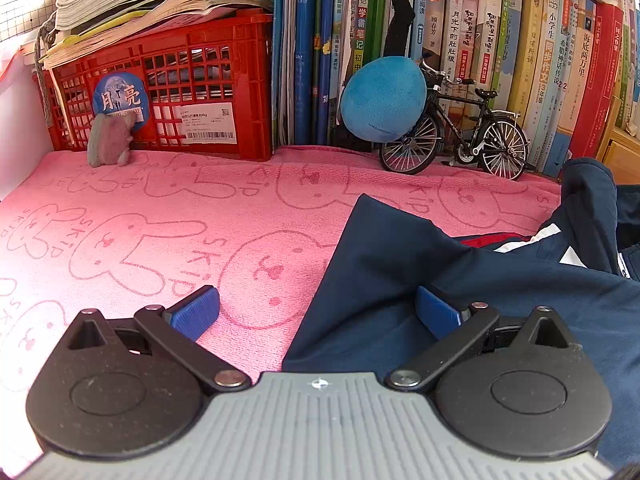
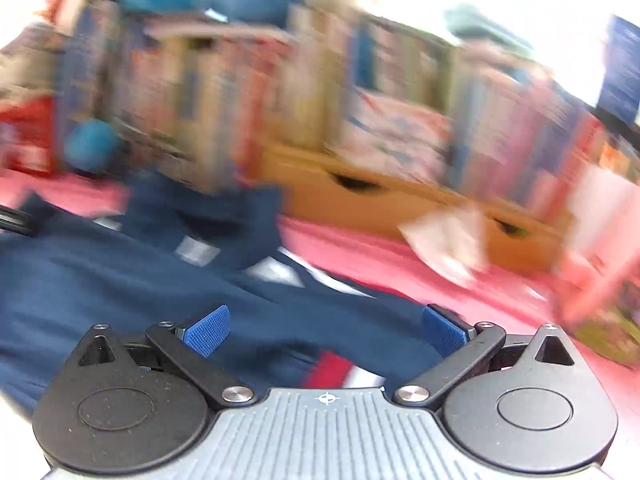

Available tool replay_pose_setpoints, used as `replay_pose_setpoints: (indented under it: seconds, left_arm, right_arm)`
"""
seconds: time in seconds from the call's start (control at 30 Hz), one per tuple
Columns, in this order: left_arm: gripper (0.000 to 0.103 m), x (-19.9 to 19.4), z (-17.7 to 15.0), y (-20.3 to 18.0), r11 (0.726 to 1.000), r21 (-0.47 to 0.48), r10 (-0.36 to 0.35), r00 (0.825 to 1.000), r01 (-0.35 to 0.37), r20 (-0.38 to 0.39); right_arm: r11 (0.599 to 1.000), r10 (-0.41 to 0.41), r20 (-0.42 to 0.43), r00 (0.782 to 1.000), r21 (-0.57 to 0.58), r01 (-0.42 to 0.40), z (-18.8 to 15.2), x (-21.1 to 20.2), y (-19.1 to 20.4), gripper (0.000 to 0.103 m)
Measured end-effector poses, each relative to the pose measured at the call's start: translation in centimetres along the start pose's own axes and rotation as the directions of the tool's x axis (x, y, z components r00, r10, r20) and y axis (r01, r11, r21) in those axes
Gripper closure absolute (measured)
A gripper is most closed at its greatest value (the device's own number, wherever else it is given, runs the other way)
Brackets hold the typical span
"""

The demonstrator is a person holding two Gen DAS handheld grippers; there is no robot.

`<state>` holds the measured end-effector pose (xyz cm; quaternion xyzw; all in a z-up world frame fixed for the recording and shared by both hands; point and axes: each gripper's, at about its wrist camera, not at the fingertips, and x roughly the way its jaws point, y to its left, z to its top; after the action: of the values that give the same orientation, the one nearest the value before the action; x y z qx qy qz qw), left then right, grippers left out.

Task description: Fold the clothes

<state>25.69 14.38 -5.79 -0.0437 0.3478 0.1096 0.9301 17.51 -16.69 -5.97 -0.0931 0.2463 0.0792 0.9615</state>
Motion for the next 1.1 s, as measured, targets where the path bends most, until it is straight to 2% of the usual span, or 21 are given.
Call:
replay_pose_setpoints:
  seconds: [0.07,0.13,0.17,0.27,0.33,0.4,0.53,0.83,1.1]
  left_arm:
    - [0.000,0.0,0.0,0.0,1.000,0.000,0.000,1.000,0.000,0.000]
    - [0.000,0.0,0.0,0.0,1.000,0.000,0.000,1.000,0.000,0.000]
    - [0.000,0.0,0.0,0.0,1.000,-0.001,0.000,1.000,0.000,0.000]
    - [0.000,0.0,0.1,0.0,1.000,-0.001,0.002,1.000,-0.002,0.000]
    - [0.000,0.0,0.1,0.0,1.000,-0.002,0.002,1.000,-0.002,0.000]
    - [0.000,0.0,0.1,0.0,1.000,-0.002,0.001,1.000,-0.001,0.000]
    - [0.000,0.0,0.1,0.0,1.000,-0.001,0.001,1.000,-0.001,0.000]
    - [0.000,-0.1,0.0,0.0,1.000,-0.002,0.001,1.000,-0.001,-0.001]
    - [0.000,-0.1,0.0,0.0,1.000,-0.003,0.001,1.000,-0.001,-0.001]
  right_arm:
    - [0.991,0.133,-0.037,0.990,0.014,-0.132,0.3,0.4,1.1,0.000]
    - [0.975,0.222,-0.074,0.972,0.033,-0.220,0.2,1.1,2.0,0.000]
    - [0.973,0.229,-0.098,0.968,0.046,-0.226,-0.2,1.6,2.2,0.000]
    - [0.978,0.200,-0.171,0.965,0.086,-0.188,-1.6,3.4,1.4,0.000]
    - [0.983,0.178,-0.157,0.971,0.070,-0.169,-1.9,3.5,0.7,0.001]
    - [0.994,0.106,-0.145,0.984,0.006,-0.106,-1.6,3.6,0.9,0.001]
    - [0.998,0.038,-0.123,0.992,-0.052,-0.044,-1.8,2.8,1.6,0.001]
    - [0.997,0.070,-0.143,0.987,-0.012,-0.072,-1.1,4.5,0.2,0.000]
    - [0.997,0.077,-0.145,0.986,-0.003,-0.079,-1.3,4.5,0.0,0.000]
